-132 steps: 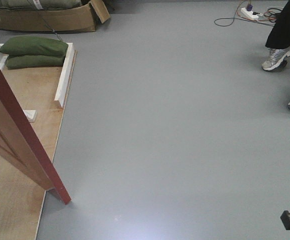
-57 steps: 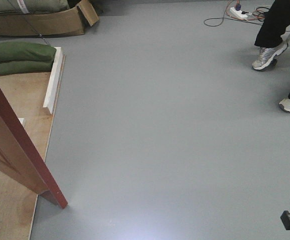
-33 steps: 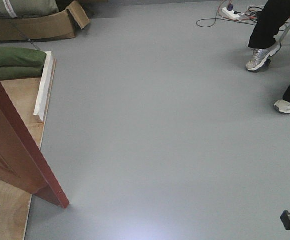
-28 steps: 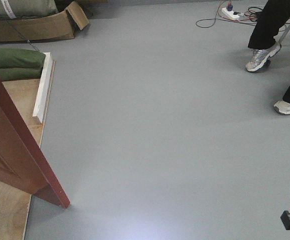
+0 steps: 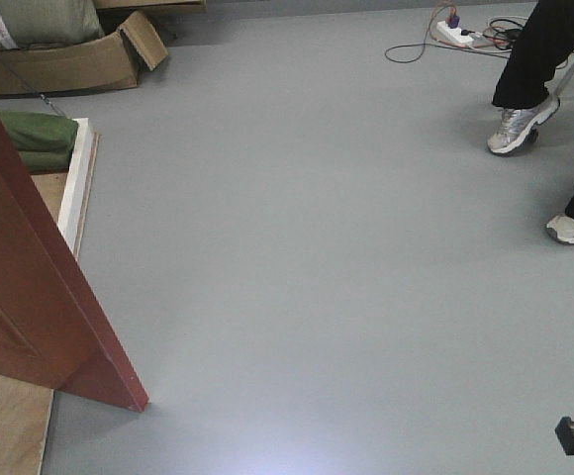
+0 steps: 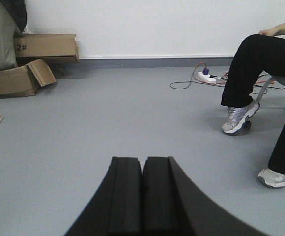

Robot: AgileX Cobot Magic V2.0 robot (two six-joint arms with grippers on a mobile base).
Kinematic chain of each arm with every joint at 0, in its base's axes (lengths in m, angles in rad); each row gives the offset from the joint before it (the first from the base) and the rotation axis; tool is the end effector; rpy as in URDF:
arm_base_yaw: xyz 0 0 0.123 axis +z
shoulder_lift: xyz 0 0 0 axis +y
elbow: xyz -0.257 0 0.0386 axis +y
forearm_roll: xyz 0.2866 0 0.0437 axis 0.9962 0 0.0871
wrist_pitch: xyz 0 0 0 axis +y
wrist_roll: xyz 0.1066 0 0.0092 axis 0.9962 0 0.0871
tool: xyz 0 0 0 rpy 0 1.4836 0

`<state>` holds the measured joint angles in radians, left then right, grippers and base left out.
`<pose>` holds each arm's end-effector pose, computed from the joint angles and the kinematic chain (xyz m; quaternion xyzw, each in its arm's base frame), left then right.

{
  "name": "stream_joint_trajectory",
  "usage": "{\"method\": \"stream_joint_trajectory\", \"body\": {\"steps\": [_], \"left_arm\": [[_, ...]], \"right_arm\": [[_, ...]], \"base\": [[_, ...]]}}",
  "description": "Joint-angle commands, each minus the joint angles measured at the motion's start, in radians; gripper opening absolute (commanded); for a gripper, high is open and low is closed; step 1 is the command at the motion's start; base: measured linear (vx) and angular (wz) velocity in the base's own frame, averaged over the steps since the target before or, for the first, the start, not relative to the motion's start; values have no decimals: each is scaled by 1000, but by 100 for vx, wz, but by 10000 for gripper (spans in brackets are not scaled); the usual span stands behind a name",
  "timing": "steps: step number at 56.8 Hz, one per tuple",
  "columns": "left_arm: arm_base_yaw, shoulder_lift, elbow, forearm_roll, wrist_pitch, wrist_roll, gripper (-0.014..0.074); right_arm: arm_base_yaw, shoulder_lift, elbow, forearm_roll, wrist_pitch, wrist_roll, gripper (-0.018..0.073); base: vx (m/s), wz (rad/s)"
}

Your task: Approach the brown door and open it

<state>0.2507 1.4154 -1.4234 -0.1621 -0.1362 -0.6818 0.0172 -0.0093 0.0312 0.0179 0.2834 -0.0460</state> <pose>0.3761 0.0987 0.4531 -0.3303 0.5264 -0.2219 0.7514 0.1345 0.0029 0.1734 -0.0195 0.7796 -0.0017 0.6260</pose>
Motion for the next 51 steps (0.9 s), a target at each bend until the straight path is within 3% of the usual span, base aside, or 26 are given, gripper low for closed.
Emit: {"method": "stream_joint_trajectory", "body": {"steps": [1,51], "left_arm": [[-11,-30,-32,4,-65,-3,-3],[-11,-30,-32,4,-65,-3,-3]], "right_arm": [[-2,-13,4,-8,-82,-6,0],[-2,-13,4,-8,-82,-6,0]], "base": [[22,-1],[20,7]]}}
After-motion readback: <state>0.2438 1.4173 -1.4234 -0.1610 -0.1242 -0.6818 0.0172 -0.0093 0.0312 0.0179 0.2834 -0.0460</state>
